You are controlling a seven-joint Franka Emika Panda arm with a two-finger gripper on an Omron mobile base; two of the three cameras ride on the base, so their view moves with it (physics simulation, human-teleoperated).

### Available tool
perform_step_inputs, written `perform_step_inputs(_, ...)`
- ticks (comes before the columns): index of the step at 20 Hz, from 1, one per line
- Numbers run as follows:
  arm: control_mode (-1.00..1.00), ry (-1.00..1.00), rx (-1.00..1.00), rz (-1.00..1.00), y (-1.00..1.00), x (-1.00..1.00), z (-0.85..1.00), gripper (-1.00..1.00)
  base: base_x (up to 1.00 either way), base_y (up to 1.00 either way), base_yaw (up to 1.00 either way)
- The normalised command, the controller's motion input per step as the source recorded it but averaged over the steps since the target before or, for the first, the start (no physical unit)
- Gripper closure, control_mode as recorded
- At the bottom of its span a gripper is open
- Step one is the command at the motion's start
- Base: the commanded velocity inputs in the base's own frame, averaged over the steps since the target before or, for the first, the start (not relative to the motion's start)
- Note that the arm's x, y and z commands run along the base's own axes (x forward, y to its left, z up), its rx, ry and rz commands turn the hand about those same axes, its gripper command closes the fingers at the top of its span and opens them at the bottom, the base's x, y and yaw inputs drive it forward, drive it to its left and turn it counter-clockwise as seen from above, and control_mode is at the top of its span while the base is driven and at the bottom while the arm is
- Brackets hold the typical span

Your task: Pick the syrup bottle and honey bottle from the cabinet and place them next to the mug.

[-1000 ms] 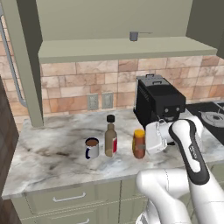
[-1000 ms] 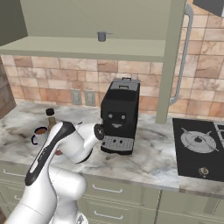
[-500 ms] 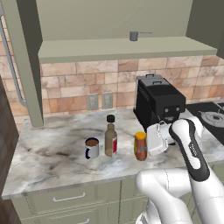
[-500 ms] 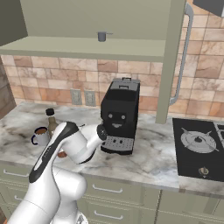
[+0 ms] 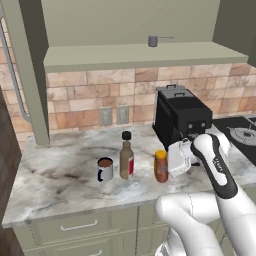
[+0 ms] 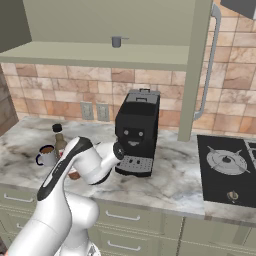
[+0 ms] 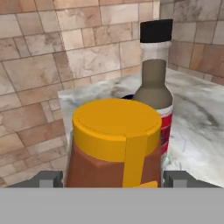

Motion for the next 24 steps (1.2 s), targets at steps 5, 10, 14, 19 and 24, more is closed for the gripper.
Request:
perform_step_inputs(5,-1.0,-0.01,-0.02,-0.09,0.26,0.29,-0.12,1.0,0.0,0.0,0.0)
perform_step_inputs(10,-1.0,0.0,0.0,-0.06,0.18,0.02,-0.07,1.0,0.0,0.0,0.0)
perform_step_inputs(14,-1.0,0.0,0.0,-0.07,0.18,0.06,-0.11,1.0,0.0,0.0,0.0)
perform_step_inputs(19,-1.0,0.0,0.0,-0.08,0.14,0.16,-0.1,1.0,0.0,0.0,0.0)
perform_step_inputs(24,-1.0,0.0,0.0,-0.08,0.0,0.07,-0.19,1.0,0.0,0.0,0.0)
